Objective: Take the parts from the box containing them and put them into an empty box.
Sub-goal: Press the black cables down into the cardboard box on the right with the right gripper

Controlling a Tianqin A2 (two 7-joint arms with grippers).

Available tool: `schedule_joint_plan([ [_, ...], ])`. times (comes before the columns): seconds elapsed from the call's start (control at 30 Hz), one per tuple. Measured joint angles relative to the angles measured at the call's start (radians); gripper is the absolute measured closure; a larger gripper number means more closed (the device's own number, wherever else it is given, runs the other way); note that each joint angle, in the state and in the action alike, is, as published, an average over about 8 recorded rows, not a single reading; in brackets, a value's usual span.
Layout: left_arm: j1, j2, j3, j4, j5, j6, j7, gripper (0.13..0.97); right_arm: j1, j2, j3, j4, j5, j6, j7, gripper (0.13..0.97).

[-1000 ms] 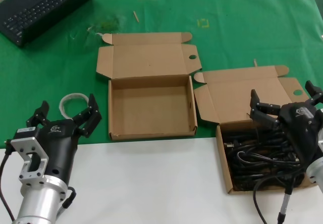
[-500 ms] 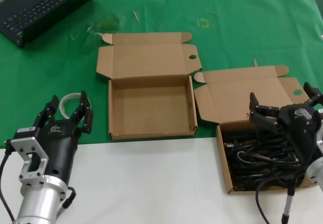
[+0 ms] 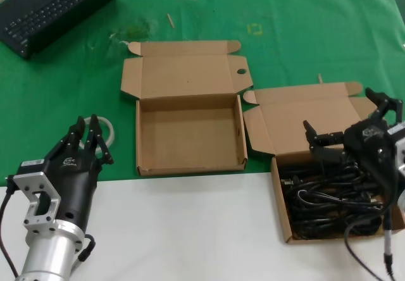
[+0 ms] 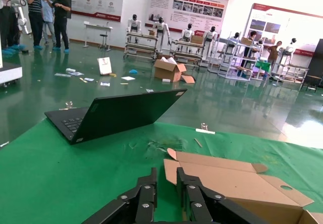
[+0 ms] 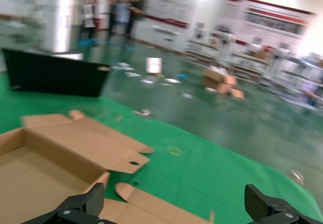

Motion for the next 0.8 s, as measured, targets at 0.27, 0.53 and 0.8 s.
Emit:
schedule_joint_plan([
  [0.27, 0.0, 0.0, 0.0, 0.0, 0.0, 0.0, 0.0, 0.91, 0.116, 0.175, -0.084, -0.012, -0.085, -0.161, 0.09, 0.129],
  [0.53, 0.0, 0.0, 0.0, 0.0, 0.0, 0.0, 0.0, 0.93, 0.264, 0.297, -0.162, -0.049, -0.152, -0.361, 0.102, 0.129],
  [0.8, 0.0, 0.0, 0.0, 0.0, 0.0, 0.0, 0.0, 0.941, 0.417, 0.369, -0.246, -0.088, -0.186, -0.613, 0.011, 0.129],
])
